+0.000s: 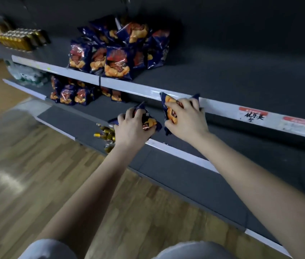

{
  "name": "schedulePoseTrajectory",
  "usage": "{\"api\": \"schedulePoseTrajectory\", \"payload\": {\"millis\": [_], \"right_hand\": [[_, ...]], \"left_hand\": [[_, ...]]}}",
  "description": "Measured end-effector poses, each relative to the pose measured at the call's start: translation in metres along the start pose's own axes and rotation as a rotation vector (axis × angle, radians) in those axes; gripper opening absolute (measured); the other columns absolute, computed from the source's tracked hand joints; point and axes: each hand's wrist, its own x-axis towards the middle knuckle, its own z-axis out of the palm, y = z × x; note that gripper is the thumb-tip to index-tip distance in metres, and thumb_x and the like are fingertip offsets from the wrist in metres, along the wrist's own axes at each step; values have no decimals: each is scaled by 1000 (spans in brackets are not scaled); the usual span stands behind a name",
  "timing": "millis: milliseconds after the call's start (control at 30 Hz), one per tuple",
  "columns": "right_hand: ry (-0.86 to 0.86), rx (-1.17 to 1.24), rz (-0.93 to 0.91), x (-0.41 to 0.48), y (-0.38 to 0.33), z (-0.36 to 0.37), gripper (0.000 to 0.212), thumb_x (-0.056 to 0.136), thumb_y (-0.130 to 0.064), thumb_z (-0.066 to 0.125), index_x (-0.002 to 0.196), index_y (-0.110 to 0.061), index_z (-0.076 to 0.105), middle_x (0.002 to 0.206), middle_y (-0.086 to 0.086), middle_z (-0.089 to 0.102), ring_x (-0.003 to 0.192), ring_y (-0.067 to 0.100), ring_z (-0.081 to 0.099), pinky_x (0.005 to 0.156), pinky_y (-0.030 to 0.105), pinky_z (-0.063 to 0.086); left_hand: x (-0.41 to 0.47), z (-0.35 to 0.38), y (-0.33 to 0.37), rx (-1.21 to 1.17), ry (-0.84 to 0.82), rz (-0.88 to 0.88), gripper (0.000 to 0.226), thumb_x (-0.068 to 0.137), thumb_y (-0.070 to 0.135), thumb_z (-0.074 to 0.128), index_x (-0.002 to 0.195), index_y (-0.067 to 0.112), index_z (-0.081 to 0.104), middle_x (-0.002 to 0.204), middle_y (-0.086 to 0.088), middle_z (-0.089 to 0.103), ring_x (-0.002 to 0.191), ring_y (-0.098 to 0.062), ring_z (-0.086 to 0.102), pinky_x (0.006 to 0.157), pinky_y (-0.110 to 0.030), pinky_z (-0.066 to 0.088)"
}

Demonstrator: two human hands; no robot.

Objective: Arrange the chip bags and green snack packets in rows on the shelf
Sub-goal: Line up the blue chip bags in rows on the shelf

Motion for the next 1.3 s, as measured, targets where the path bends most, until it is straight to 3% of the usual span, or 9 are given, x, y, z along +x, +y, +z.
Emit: {"api": "schedulePoseTrajectory", "payload": {"millis": [300,433,567,700,900,1067,1133,1300], "right_hand": [[221,-33,189,88,87,-39,56,85,-43,54,139,-34,43,139,0,41,129,31,28,95,50,35],[142,-135,387,104,138,-42,56,86,-45,50,140,-35,39,143,2,37,130,33,26,98,52,32],[83,-159,517,114,169,-32,64,89,-50,43,147,-39,20,153,1,20,142,33,8,108,64,16],[118,-106,662,127,191,-39,76,89,-57,41,150,-41,-2,160,-2,4,146,34,-6,110,66,1],[169,-122,798,120,214,-46,68,87,-59,41,147,-40,16,159,-7,4,146,33,-5,109,68,7],[176,-152,869,117,224,-51,67,87,-61,39,147,-39,16,159,-5,5,146,33,-3,110,64,12],[193,-178,855,116,225,-49,67,87,-60,38,147,-39,17,159,-4,6,145,34,-2,109,64,13],[167,-206,694,104,233,-55,64,86,-50,48,145,-40,25,158,-4,12,145,33,1,110,64,16]], "left_hand": [[137,26,96,-34,91,311,57,77,50,60,128,26,48,141,-3,41,125,-37,36,90,-51,41],[184,49,141,-16,-2,521,64,76,53,60,133,29,42,144,1,36,128,-33,31,93,-52,37],[211,71,173,-32,-158,603,72,72,59,57,136,36,32,145,1,28,131,-32,25,97,-56,33],[241,79,199,-41,-280,672,72,75,60,54,138,40,25,150,2,20,134,-35,18,101,-60,27],[262,93,244,-102,-331,809,72,76,54,55,140,41,24,154,2,13,139,-35,7,106,-66,19],[274,101,272,-60,-362,899,74,76,55,54,141,41,21,155,2,10,141,-34,5,106,-66,19],[279,100,276,-29,-394,916,75,77,57,53,142,41,19,155,2,9,141,-34,5,106,-65,20],[304,77,291,216,-664,909,88,77,67,54,148,37,10,158,-3,0,142,-41,2,113,-54,20]]}}
